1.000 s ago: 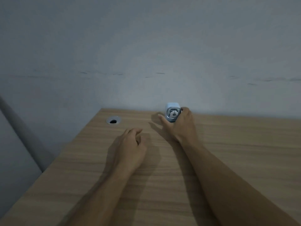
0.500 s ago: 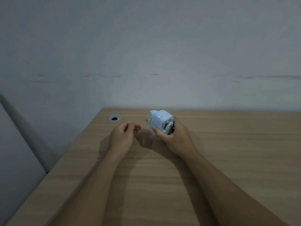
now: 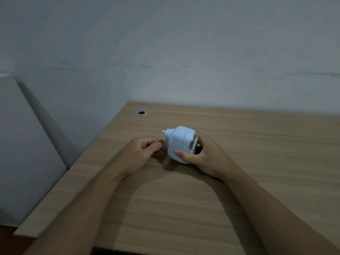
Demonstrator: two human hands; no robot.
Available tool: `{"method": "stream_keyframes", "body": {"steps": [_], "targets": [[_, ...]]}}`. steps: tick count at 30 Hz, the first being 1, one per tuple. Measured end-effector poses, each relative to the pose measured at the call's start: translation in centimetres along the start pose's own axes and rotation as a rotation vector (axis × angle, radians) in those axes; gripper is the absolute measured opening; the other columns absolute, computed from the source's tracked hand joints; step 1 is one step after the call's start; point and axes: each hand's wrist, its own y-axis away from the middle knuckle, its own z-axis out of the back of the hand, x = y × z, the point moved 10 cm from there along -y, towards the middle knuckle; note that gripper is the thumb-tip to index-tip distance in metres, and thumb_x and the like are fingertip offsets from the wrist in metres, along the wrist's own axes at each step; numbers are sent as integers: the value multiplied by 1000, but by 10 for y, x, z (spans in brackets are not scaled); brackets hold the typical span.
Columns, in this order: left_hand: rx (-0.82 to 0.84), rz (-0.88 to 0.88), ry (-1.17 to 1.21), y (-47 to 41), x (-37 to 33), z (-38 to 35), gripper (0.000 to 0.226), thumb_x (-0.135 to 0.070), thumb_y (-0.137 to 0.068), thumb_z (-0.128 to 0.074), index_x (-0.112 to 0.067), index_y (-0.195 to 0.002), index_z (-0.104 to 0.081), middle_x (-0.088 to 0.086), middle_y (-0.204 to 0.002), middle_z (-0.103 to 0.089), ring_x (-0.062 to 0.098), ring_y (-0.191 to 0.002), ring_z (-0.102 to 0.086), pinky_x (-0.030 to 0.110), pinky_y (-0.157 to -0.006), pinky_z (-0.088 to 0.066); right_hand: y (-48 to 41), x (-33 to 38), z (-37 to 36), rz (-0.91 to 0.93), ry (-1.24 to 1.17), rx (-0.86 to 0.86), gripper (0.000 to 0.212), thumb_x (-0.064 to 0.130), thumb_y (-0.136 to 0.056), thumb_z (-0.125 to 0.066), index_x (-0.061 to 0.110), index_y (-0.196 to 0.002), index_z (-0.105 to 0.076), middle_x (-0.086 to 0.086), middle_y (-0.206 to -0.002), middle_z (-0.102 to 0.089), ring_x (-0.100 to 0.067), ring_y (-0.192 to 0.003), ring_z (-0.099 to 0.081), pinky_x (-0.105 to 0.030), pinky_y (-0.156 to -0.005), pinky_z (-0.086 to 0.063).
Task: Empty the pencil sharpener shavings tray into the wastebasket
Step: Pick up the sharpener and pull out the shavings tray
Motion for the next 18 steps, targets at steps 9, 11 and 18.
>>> {"method": "stream_keyframes", "body": {"steps": [9,11,18], "targets": [[254,-1,24,20,-11,-17,39,-24,-107,-70,-25,-146,-72,-6,-143,-78,17,-137,-71,43,-120,-53,11,-10,-3,-3,-31,154,60,34,-79,-98,24,-129,-66,10,-118,-77,-11,-108,-76,-40,-97,-63],[262,-9,-65,20,-11,-19,48,-25,-96,-86,-28,-142,-75,-9,-141,-79,13,-135,-72,45,-119,-54,9,-10,-3,1,-22,180,59,36,-78,-98,25,-126,-67,13,-114,-77,-7,-104,-76,-30,-91,-63],[159,-53,-237,21,-14,-12,49,-30,-84,-96,-33,-130,-81,-17,-128,-84,3,-124,-77,39,-117,-56,11,-10,-7,10,-17,210,58,35,-80,-97,24,-128,-65,11,-114,-77,-2,-105,-74,-10,-85,-54]]}}
